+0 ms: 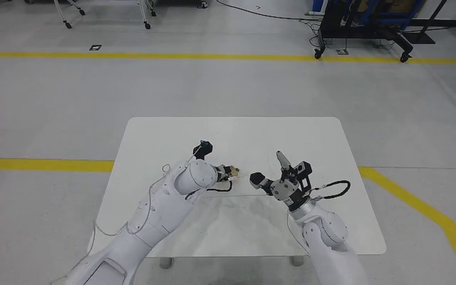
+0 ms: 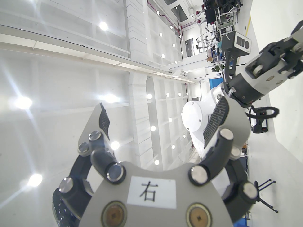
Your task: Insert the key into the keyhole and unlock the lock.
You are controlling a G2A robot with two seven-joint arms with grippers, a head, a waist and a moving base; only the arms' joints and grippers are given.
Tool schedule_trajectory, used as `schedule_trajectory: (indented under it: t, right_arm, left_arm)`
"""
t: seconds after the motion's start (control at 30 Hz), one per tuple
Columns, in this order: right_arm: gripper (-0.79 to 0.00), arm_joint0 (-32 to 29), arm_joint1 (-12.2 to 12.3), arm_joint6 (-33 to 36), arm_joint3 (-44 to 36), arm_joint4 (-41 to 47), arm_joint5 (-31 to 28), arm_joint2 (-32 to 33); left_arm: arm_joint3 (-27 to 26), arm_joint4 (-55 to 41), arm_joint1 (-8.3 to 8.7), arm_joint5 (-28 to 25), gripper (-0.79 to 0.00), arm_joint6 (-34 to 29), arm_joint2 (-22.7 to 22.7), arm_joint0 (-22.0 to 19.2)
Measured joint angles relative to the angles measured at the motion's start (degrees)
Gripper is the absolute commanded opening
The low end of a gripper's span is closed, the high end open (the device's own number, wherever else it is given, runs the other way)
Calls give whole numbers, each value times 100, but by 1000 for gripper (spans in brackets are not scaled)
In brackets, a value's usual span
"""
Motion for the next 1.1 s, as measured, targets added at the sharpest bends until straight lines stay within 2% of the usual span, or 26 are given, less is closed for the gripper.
schedule_trajectory:
  t: [0.03, 0.07, 0.1, 0.23, 0.4, 0.57, 0.7, 0.73, 0.8, 0.83, 0.93, 1.1]
  right_arm:
    - [0, 0, 0, 0, 0, 0, 0, 0]
    - [0, 0, 0, 0, 0, 0, 0, 0]
    - [0, 0, 0, 0, 0, 0, 0, 0]
    - [0, 0, 0, 0, 0, 0, 0, 0]
    - [0, 0, 0, 0, 0, 0, 0, 0]
    - [0, 0, 0, 0, 0, 0, 0, 0]
    - [0, 0, 0, 0, 0, 0, 0, 0]
    - [0, 0, 0, 0, 0, 0, 0, 0]
    - [0, 12, 2, -77, -10, -77, -75, 4]
    - [0, 19, 3, -296, -39, -306, -293, -6]
    - [0, -20, 3, -847, -223, -1115, -970, -115]
    - [0, -301, 14, -1787, -862, -2057, -2040, 166]
  left_arm:
    - [78, 33, -23, 34, -317, -23, 49, -54]
    - [127, 42, -39, 47, -68, -41, 76, -89]
    - [170, 39, -53, 47, 0, -57, 90, -117]
    - [293, -115, -55, -79, 0, -158, -58, -183]
    - [203, -334, 47, -339, 0, -225, -480, -60]
    - [-410, -454, 215, -948, 0, 388, -1181, 352]
    - [-1252, -106, 330, -1588, 0, 1626, -1685, 1010]
    - [-1506, 209, 352, -1607, 0, 2198, -1771, 1254]
    - [-1828, 786, 358, -1474, 0, 3208, -1798, 1586]
    - [-1981, 1181, 349, -1387, 0, 3879, -1752, 1773]
    - [-2138, 1872, 319, -1491, 0, 4974, -1548, 2058]
    - [-1984, 2809, 270, -1534, 0, 5616, -1232, 2121]
